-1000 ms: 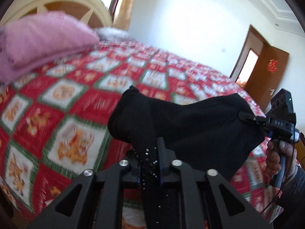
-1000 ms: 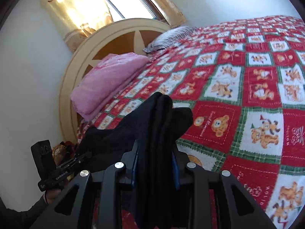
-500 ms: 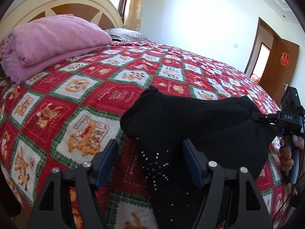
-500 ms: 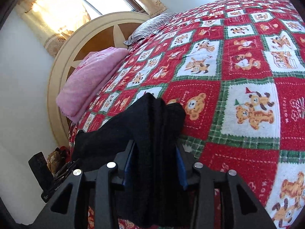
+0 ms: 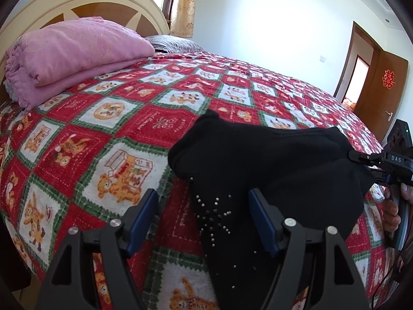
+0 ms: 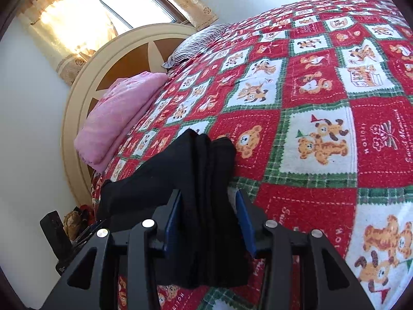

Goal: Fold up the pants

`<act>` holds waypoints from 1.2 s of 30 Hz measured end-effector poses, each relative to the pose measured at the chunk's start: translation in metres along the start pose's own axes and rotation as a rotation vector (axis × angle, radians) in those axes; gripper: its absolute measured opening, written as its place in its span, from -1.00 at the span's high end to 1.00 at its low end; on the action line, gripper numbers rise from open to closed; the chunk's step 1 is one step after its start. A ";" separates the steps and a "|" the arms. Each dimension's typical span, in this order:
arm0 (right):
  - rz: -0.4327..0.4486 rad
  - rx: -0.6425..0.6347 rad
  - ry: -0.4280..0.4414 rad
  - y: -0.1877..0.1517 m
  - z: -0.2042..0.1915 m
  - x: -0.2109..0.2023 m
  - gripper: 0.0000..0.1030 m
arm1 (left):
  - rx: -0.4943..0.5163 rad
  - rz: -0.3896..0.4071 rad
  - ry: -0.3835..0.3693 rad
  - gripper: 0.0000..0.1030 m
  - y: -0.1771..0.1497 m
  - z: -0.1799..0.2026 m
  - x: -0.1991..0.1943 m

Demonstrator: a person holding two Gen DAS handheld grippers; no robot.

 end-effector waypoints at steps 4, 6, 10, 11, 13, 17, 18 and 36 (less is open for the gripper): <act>0.042 0.002 -0.043 -0.002 -0.002 -0.015 0.11 | 0.016 -0.008 0.033 -0.45 -0.001 0.001 -0.009; 0.074 0.011 -0.101 -0.005 -0.005 -0.030 0.10 | 0.025 -0.009 0.041 -0.45 -0.002 0.002 -0.017; 0.126 -0.051 -0.181 -0.019 -0.028 -0.058 0.08 | 0.044 0.022 0.060 -0.45 -0.003 0.003 -0.044; 0.136 -0.074 -0.203 -0.023 -0.036 -0.064 0.04 | 0.043 0.029 0.063 -0.46 -0.002 0.003 -0.049; 0.167 -0.121 -0.251 -0.035 -0.058 -0.078 -0.16 | 0.040 0.059 0.068 -0.47 0.000 0.005 -0.068; 0.225 -0.228 -0.281 -0.056 -0.102 -0.102 -0.32 | 0.032 0.138 0.068 -0.78 0.007 0.013 -0.104; 0.235 -0.250 -0.283 -0.061 -0.113 -0.109 -0.32 | 0.030 0.152 0.062 -0.79 0.008 0.014 -0.110; 0.339 -0.368 -0.334 -0.099 -0.190 -0.160 -0.38 | 0.020 0.251 -0.003 -0.90 0.017 0.035 -0.155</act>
Point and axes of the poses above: each gripper's, at about its wrist camera, not at the fingertips, and x roughly the way its jaws point, z to its right, y to its top, the point moved 3 cm from there along x, roughly the way its jaws point, and after that the axes turned 8 degrees about -z, right-handed, at the moved point
